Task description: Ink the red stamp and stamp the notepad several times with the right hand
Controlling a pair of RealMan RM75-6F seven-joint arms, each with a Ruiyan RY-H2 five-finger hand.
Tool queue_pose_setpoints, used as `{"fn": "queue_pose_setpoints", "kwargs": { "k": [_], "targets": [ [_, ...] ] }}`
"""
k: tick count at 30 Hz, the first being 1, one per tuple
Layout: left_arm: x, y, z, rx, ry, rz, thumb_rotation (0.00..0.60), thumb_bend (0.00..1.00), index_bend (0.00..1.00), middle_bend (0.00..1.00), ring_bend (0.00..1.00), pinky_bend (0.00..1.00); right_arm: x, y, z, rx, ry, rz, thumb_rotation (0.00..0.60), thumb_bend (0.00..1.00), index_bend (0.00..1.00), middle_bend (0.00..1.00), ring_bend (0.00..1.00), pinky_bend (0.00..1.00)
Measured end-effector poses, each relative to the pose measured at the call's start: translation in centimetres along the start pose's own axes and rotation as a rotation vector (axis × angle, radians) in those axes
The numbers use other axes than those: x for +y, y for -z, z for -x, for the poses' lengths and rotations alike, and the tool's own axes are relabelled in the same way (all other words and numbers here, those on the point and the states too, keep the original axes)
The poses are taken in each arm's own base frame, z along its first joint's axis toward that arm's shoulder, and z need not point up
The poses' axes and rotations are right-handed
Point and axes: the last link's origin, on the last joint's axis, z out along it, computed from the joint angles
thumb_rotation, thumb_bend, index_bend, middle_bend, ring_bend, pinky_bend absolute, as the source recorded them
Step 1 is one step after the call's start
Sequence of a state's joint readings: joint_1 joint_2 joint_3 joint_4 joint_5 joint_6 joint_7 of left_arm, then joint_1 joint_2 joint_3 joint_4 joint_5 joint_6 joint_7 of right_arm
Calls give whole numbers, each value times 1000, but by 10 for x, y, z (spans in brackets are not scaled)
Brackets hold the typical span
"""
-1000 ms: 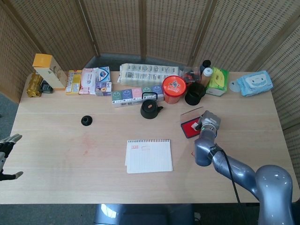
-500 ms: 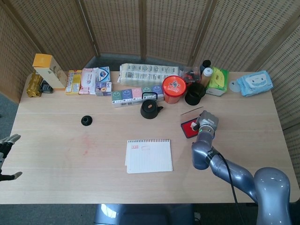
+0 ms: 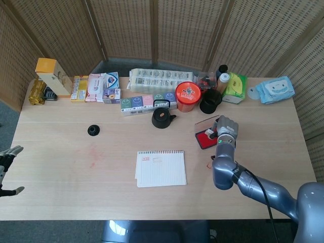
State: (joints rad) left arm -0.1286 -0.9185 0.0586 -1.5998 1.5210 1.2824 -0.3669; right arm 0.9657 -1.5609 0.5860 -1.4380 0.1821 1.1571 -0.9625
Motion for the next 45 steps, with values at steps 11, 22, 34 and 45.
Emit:
{"fn": "queue_pose_setpoints", "kwargs": {
  "k": [11,22,34,45],
  "targets": [
    [1,0,1,-2,-4,-1,600,0,0,0,0,10,-13,66,25,-99,21,-222,600,601,757,1000,1000,1000],
    [-1,0,0,-3,3,-4,600,0,0,0,0,11,-49,92,73,-152,55,-323,600,602,757,1000,1000,1000],
    [-3,0,-3,-4,15,-1,600,0,0,0,0,10,-76,93,100,-140,98,-300,600,602,757,1000,1000,1000],
    [-3,0,-3,-6,14,-4,600,0,0,0,0,11,-69,80,107,-121,124,-264,600,602,757,1000,1000,1000]
  ]
}}
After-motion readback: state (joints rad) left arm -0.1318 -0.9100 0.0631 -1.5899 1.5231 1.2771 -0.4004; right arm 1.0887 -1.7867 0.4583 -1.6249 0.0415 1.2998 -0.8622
